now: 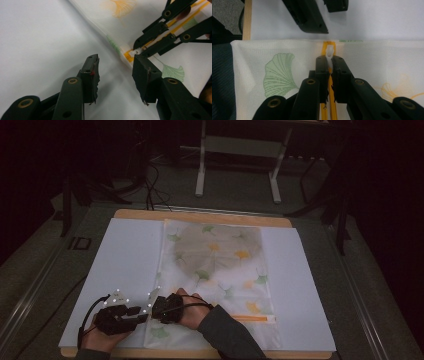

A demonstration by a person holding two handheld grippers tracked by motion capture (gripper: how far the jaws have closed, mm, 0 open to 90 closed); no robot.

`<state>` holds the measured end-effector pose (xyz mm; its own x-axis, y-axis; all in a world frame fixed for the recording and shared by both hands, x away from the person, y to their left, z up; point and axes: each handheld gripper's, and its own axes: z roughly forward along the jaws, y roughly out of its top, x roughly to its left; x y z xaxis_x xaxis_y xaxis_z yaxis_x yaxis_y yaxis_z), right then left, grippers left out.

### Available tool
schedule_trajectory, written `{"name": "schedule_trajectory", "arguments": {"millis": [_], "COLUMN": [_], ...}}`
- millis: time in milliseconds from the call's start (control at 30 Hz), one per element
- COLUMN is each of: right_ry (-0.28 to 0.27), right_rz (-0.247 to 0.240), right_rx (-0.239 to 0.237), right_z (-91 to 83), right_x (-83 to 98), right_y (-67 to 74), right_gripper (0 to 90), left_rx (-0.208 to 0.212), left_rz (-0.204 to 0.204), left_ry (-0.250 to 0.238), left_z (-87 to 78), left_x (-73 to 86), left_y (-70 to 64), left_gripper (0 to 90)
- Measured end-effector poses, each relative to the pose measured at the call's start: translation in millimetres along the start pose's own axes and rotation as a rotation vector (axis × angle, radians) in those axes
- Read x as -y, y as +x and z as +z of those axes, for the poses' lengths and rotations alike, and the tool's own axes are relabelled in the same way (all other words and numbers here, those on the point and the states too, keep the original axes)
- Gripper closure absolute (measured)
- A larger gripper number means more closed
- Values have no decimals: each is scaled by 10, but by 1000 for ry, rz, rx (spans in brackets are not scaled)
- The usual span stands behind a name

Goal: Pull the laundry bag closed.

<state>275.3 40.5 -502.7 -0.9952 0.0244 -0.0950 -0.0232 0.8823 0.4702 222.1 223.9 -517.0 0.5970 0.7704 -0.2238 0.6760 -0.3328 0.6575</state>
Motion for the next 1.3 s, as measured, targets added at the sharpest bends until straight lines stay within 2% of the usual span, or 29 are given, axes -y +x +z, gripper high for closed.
{"name": "schedule_trajectory", "arguments": {"millis": [200, 500, 567, 700, 767, 800, 833, 967, 1100, 1300], "right_ry": [-1, -9, -10, -16, -19, -19, -18, -21, -29, -27], "right_rz": [-3, -15, -13, -15, -19, -19, -20, -20, -23, -24], "right_rx": [5, 20, 22, 28, 27, 27, 31, 35, 36, 35], "right_z": [-10, -63, -70, -100, -104, -104, -126, -150, -176, -176], "right_x": [3, -5, -3, 11, 14, 14, 19, 21, 19, 20], "right_y": [11, 24, 25, 25, 22, 22, 25, 28, 29, 44], "right_gripper": [844, 844, 844, 844, 844, 844, 844, 844, 844, 844], "left_rx": [38, 98, 98, 160, 160, 196, 215, 232, 253, 264], "left_rz": [12, -11, -11, -49, -49, -64, -72, -79, -87, -86], "left_ry": [12, 36, 36, 40, 40, 44, 44, 46, 52, 70], "left_z": [32, 115, 115, 171, 171, 195, 208, 223, 258, 296], "left_x": [-10, -14, -14, -12, -12, -13, -17, -20, -30, -42], "left_y": [-21, -51, -51, -29, -29, -20, -19, -13, -18, -26], "left_gripper": [572, 572, 572, 581, 582, 582, 582, 592, 633, 700]}}
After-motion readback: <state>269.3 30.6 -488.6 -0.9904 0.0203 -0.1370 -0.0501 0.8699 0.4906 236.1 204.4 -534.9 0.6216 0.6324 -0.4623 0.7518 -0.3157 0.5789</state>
